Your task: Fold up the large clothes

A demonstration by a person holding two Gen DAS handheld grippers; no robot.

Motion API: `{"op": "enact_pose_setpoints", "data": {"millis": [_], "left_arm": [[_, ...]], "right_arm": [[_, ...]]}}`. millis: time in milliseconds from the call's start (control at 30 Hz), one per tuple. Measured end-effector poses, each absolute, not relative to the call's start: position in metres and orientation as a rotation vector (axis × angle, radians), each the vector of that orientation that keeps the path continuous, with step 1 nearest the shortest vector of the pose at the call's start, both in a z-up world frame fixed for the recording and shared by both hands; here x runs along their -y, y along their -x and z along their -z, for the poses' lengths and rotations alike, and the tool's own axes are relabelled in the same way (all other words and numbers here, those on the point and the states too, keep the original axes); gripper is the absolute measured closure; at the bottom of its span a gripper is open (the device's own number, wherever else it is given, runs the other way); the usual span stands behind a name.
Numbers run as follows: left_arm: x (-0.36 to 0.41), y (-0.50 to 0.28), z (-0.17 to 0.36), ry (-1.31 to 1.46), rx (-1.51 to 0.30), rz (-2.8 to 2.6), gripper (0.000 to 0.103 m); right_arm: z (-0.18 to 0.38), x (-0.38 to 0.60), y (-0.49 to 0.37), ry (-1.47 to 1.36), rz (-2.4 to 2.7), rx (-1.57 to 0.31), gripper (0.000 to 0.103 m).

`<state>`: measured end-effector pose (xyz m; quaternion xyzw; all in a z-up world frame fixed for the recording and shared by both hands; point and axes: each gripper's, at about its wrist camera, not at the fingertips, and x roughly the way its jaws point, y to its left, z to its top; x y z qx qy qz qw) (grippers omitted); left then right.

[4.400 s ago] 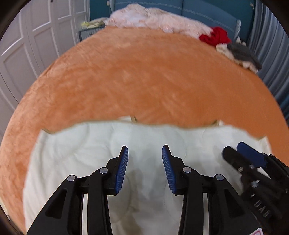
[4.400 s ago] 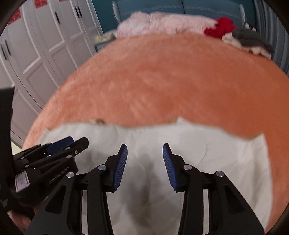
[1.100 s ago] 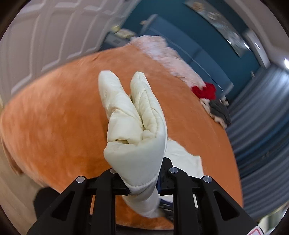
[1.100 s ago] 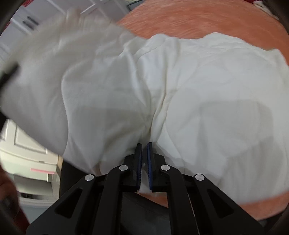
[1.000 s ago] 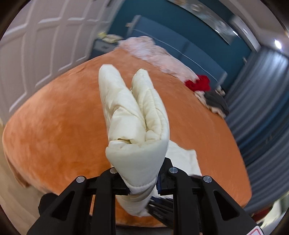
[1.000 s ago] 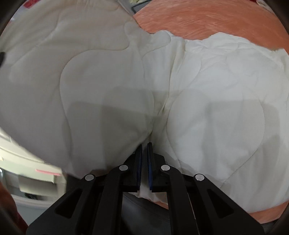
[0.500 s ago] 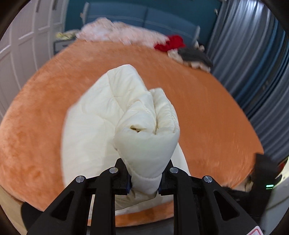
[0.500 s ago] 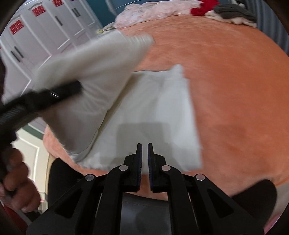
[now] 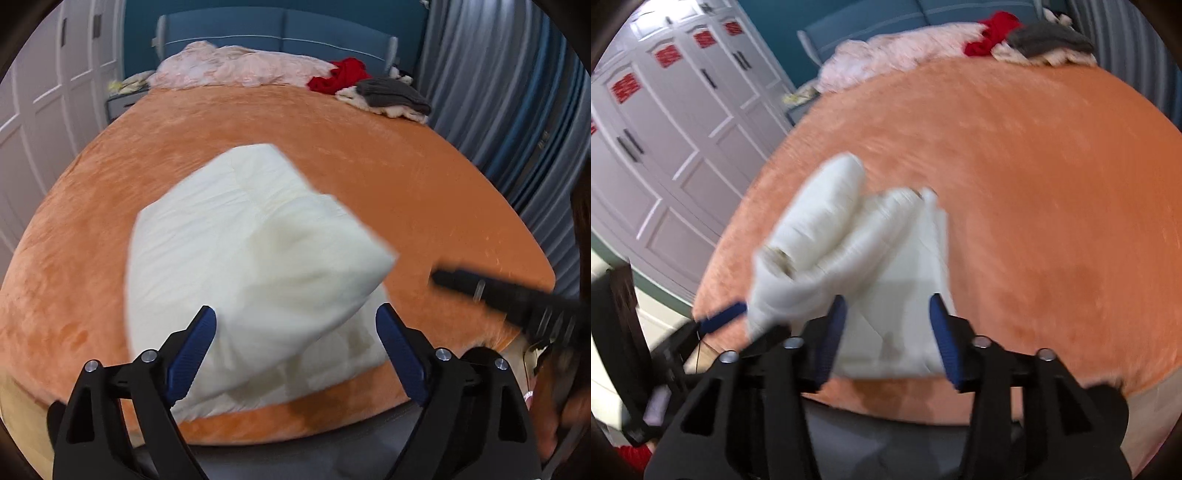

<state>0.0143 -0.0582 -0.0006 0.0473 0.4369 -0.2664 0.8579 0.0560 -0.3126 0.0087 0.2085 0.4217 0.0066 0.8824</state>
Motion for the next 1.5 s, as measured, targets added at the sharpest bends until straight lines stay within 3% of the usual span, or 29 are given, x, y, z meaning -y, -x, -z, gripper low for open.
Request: {"op": "enact_pose_setpoints", "data": {"millis": [67,233,333,400,467,567,700,833,1100,1500], "left_arm": [[0.033,-0.017,0.007,-0.078,-0.956,0.517,0.017],[-0.012,-0.022,0.040,-0.062,-1.042,0.398,0.017],[-0.026,-0.026,0.061,-0.067,-1.087,0.347,0.017],[-0.033,-0.030,0.073,-0.063,-1.107,0.313,0.017],[-0.037,-0.033,0.078,-0.052,-1.113,0.305,0.018],[-0.039,-0.038,0.079,-0.055,-1.109,0.319,0.025],[-0.027,-0.034,0.070,-0.080,-1.074,0.397,0.032],[-0.001,-0.032,0.067,-0.136,-1.070,0.454,0.038],[0.021,-0.026,0.082,-0.210,-1.124,0.418,0.039],[0.023,-0.029,0.099,-0.203,-1.216,0.375,0.039]], "right_arm": [[-0.020,0.304,-0.069,-0.427,-0.050,-0.859,0.040],[-0.026,0.281,-0.109,-0.426,-0.150,-0.888,0.028],[-0.008,0.261,-0.137,-0.371,-0.115,-0.997,0.028],[0.005,0.254,-0.141,-0.354,-0.092,-1.041,0.034],[0.012,0.253,-0.138,-0.370,-0.107,-1.058,0.076],[0.001,0.264,-0.120,-0.423,-0.134,-0.998,0.083],[-0.015,0.279,-0.086,-0.365,-0.043,-0.934,0.084],[0.019,0.311,-0.066,-0.408,0.072,-1.003,0.084],[0.076,0.319,-0.061,-0.384,0.122,-1.085,0.082],[0.108,0.310,-0.074,-0.309,0.133,-1.129,0.078]]}}
